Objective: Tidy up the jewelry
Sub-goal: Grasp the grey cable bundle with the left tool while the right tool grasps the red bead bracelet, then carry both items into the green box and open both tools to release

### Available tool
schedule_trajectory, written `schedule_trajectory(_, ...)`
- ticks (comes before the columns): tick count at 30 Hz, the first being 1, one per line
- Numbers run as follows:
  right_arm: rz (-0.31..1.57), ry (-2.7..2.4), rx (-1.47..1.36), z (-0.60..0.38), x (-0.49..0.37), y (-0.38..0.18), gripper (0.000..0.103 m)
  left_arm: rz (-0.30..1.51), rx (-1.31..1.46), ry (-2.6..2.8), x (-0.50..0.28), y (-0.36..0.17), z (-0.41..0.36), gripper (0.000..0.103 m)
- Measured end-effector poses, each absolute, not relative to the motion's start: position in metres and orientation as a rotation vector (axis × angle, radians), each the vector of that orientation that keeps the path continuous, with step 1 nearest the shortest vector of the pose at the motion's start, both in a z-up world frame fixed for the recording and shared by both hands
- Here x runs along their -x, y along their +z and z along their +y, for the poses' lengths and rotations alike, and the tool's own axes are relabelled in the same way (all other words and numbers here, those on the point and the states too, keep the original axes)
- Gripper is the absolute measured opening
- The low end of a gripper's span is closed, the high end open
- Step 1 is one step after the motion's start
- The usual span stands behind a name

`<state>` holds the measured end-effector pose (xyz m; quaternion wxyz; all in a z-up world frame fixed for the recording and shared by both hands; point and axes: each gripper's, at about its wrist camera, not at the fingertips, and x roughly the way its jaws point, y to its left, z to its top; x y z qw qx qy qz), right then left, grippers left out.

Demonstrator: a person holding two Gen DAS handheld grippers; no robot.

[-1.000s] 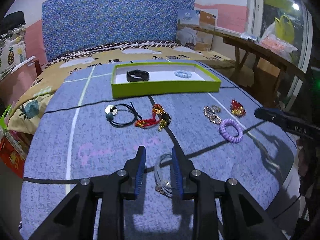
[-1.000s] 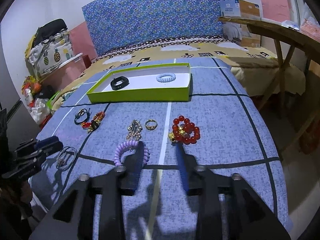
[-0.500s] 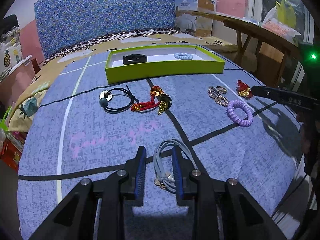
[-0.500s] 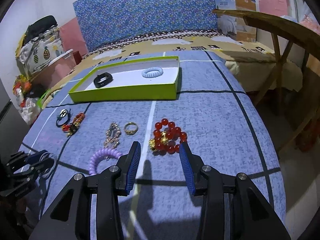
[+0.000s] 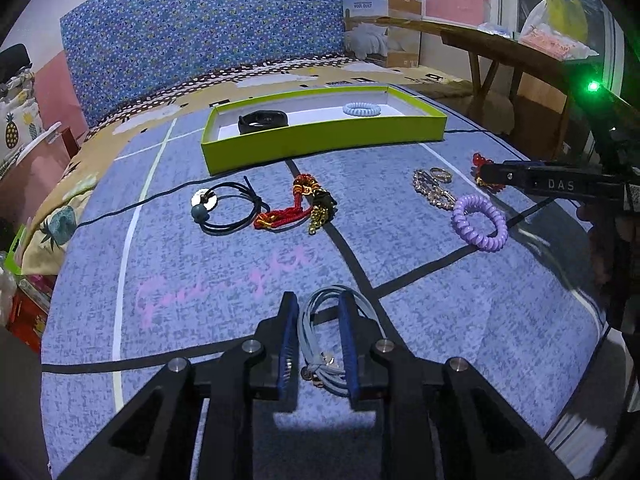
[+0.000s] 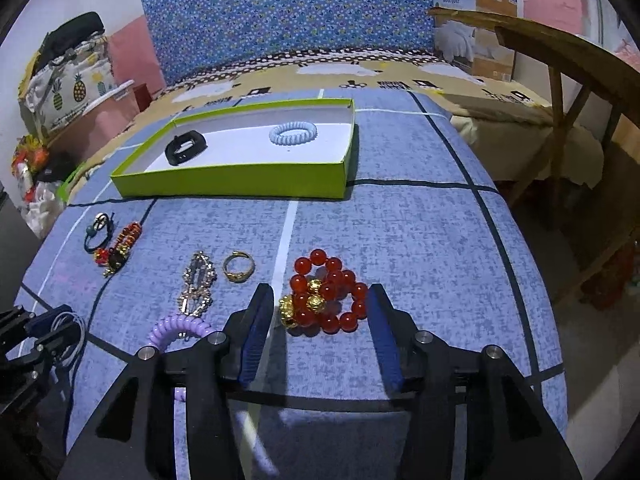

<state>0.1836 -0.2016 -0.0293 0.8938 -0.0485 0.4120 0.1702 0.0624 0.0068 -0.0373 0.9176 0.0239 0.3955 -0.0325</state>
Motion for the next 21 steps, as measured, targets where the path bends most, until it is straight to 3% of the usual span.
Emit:
schedule_trajectory(7, 0.901, 0.343, 0.125, -0.197, -0.193, -0.033, 0.049, 0.815, -0.042, -0.07, -0.064, -0.037, 0.008, 0.022)
schedule_trajectory(10, 0.903, 0.34, 0.128, -0.196, -0.194, -0.033, 0.048, 0.813, -0.038, -0.067, -0.065, -0.036, 0.009, 0.014)
schedule_trajectory(11, 0.902, 0.341, 0.13, -0.196, -0.195, -0.033, 0.043, 0.813, -0.032, -0.072, -0.065, -0.036, 0.009, 0.008)
schedule_trajectory(13, 0.9, 0.343, 0.123, -0.197, -0.195, -0.033, 0.026, 0.813, -0.023, -0.078, -0.065, -0.036, 0.009, 0.006)
schedule_trajectory(14, 0.902, 0.348, 0.112, -0.198, -0.196, -0.033, 0.012, 0.813, -0.022, -0.079, -0.064, -0.036, 0.009, 0.005)
schedule_trajectory(21, 0.888, 0.363, 0.073, -0.204, -0.194, -0.031, 0.011, 0.812, -0.003, -0.089, -0.062, -0.036, 0.01, 0.004)
